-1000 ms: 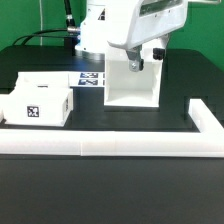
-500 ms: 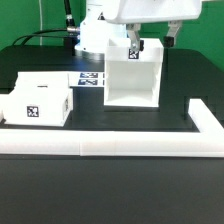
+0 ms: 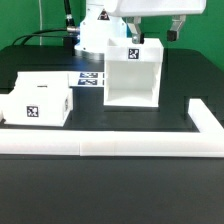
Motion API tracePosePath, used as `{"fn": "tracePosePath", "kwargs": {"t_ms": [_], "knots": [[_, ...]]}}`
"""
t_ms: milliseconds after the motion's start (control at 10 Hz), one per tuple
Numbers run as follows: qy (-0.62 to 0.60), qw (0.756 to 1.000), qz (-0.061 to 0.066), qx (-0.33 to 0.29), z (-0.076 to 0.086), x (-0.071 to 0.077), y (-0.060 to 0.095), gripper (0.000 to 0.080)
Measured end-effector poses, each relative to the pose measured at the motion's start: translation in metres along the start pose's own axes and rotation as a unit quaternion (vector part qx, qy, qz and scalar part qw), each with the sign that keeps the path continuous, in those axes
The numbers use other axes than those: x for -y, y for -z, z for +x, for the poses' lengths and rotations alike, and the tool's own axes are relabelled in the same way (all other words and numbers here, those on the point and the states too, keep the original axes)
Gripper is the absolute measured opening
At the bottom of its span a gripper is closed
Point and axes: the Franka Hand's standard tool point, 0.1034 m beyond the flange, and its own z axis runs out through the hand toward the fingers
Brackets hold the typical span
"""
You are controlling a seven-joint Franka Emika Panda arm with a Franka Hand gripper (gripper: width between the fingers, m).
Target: Assemble drawer
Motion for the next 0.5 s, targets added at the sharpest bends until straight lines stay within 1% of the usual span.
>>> {"fn": "tracePosePath", "kwargs": {"t_ms": [100,200,300,400,500], "knots": [[-0.065,0.998,-0.002,0.002,-0.006,0.008,0.002,0.0649],[-0.117,0.993,-0.004,0.008,-0.015,0.021,0.002,0.0649],[-0.139,0.990,-0.003,0.012,-0.020,0.027,0.000,0.0649],[-0.170,0.985,0.002,0.014,-0.025,0.032,-0.004,0.0649],[-0.191,0.981,0.019,0.012,-0.029,0.032,-0.006,0.0649]]}}
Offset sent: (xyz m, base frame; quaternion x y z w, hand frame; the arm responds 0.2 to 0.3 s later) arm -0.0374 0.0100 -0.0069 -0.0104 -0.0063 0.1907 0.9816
